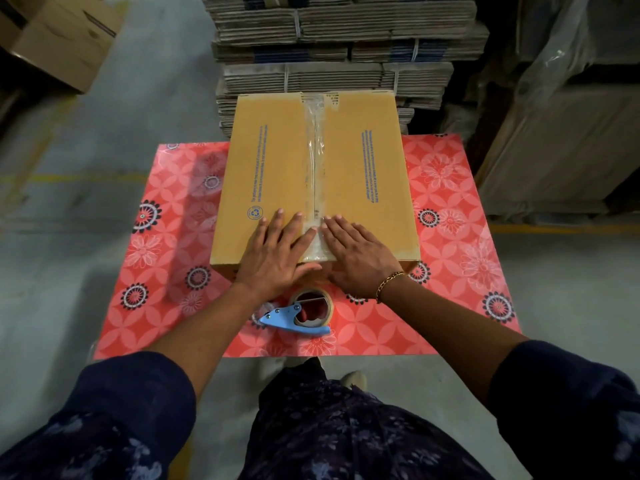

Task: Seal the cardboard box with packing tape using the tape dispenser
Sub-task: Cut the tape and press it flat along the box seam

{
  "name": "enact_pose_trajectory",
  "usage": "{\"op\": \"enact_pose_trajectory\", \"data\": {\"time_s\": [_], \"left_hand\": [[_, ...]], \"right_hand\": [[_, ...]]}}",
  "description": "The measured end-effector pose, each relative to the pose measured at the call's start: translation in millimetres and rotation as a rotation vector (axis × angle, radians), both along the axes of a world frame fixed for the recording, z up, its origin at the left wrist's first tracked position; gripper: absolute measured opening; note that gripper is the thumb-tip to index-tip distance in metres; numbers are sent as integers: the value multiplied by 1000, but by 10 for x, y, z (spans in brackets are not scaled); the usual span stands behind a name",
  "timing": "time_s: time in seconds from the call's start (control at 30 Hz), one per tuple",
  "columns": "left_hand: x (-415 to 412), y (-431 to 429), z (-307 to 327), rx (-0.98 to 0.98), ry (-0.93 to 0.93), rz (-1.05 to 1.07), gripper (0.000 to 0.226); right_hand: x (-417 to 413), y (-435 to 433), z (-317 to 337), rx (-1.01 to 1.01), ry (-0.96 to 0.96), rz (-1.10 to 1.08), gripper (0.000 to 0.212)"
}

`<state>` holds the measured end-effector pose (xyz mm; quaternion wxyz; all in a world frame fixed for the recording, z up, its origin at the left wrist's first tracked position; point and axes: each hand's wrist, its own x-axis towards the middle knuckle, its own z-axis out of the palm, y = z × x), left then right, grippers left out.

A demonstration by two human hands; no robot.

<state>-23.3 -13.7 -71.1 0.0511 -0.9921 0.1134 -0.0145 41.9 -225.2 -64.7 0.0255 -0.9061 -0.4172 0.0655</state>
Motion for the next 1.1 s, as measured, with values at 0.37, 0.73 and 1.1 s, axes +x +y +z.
{"op": "enact_pose_trajectory", "data": {"time_s": [0.37, 0.73, 1.1], "left_hand": [[46, 44, 112, 5, 130, -10, 77], [-30, -6, 33, -7, 106, 60, 94], [2, -7, 69, 37, 73, 48, 89]], "right_hand": [[8, 11, 14, -3, -44, -10, 78], [-42, -1, -1, 3, -17, -28, 84], [-29, 35, -64, -1, -91, -32, 77]]}}
